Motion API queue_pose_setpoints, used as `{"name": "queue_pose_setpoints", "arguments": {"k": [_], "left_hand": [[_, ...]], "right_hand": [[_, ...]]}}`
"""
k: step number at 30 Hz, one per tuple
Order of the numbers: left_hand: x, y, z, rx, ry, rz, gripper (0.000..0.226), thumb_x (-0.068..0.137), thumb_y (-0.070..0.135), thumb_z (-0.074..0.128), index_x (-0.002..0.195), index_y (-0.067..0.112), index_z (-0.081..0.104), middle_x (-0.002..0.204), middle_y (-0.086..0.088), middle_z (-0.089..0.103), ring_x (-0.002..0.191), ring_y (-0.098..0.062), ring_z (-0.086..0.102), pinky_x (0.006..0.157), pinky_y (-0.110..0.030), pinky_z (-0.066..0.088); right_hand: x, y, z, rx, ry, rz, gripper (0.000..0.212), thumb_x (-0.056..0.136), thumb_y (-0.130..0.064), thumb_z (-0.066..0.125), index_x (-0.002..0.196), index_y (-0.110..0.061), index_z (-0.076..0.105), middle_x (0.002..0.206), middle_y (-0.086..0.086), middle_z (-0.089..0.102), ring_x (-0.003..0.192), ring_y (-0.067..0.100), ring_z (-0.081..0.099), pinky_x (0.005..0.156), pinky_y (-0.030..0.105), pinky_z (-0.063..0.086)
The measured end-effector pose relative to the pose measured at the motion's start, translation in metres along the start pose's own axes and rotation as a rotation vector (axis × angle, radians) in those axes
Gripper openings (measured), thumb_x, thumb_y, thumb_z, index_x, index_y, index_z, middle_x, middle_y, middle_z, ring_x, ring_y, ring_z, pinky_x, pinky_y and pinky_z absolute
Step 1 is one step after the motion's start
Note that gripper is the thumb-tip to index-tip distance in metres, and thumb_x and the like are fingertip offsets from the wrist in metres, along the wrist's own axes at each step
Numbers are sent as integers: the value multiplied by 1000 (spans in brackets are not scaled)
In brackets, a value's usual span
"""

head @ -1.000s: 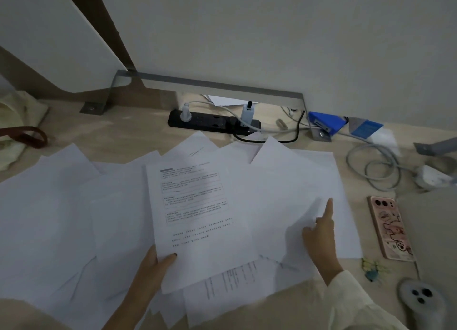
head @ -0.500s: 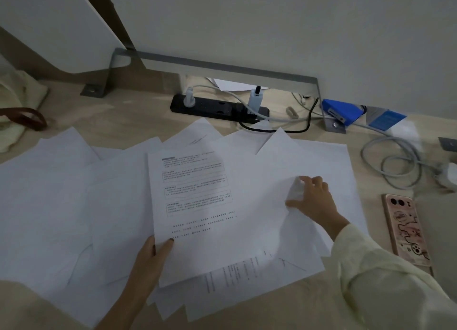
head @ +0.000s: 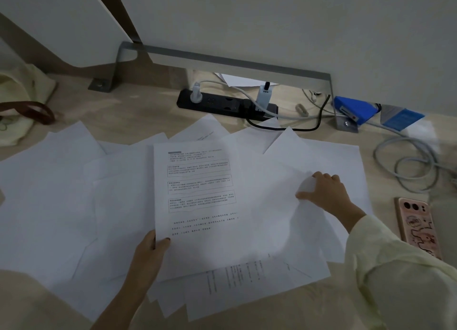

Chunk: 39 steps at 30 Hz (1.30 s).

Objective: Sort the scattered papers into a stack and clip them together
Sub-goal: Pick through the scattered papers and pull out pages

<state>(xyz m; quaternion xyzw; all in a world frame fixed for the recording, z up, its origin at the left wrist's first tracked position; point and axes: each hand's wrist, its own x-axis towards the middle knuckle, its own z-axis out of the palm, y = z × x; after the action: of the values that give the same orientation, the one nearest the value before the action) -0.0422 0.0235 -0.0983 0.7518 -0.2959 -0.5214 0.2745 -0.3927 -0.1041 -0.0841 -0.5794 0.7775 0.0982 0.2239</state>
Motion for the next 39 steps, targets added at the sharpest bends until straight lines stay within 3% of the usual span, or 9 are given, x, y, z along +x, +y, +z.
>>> {"name": "queue_pose_setpoints", "arguments": {"k": [8,13,17,19,24,27,32,36,39], "left_hand": [[-2,3,5,-86,-11,-25,19,90,5,49,104,18,54,94,-2,61,86,-20,55,67,-23,41],[-6,7,8,-202,-103,-86,35,79,3,61,111,14,55,97,-5,62,88,-24,57,70,-31,45],[-11,11,10,-307,-204,-132,37,69,10,66,103,20,59,98,-2,66,85,-21,62,63,-30,48],[-12,10,11,-316,-231,-154,41,68,10,65,108,18,59,101,-5,67,86,-24,63,63,-29,50],[-15,14,13,-322,-244,-172,23,88,2,51,103,15,62,99,-6,68,87,-22,64,63,-25,50],[-16,16,17,-342,-224,-205,13,92,23,52,95,19,63,94,-4,69,85,-22,65,66,-29,50],[-8,19,25,-341,-178,-310,37,88,51,45,92,17,60,88,-8,67,80,-24,64,62,-32,51],[-9,14,26,-239,-168,-161,9,92,27,51,93,23,58,90,-3,65,81,-19,63,62,-28,52],[-10,9,24,-134,-163,-87,21,92,6,46,108,15,56,90,-4,62,83,-22,58,74,-34,48]], "right_hand": [[-55,-13,-59,103,407,111,19,93,-22,42,98,-8,53,81,14,56,69,27,44,63,32,34],[-125,-36,-88,195,772,-204,15,91,-19,49,86,-7,57,70,10,56,61,29,51,53,30,34],[-156,-75,-48,98,583,-470,17,84,-22,48,78,-16,63,67,1,61,55,21,58,45,22,39],[-159,-91,-17,69,480,-534,3,76,-19,59,76,-21,62,64,-5,62,49,13,58,41,15,25],[-154,-114,49,-5,257,-518,36,54,-16,85,73,-27,57,46,-11,51,35,1,26,37,11,-6],[-152,-124,73,-36,169,-548,35,53,-21,86,75,-29,59,45,-12,52,30,1,41,38,14,-9],[-155,-134,81,192,-36,-604,27,99,-27,31,116,-19,50,102,2,63,78,17,54,50,21,31],[-155,-133,71,564,-289,-442,40,92,-50,34,121,-30,54,121,-7,60,108,8,56,92,23,44],[-138,-100,63,661,-129,-232,30,93,-33,48,119,-23,57,123,-2,57,112,11,54,96,22,40]]}}
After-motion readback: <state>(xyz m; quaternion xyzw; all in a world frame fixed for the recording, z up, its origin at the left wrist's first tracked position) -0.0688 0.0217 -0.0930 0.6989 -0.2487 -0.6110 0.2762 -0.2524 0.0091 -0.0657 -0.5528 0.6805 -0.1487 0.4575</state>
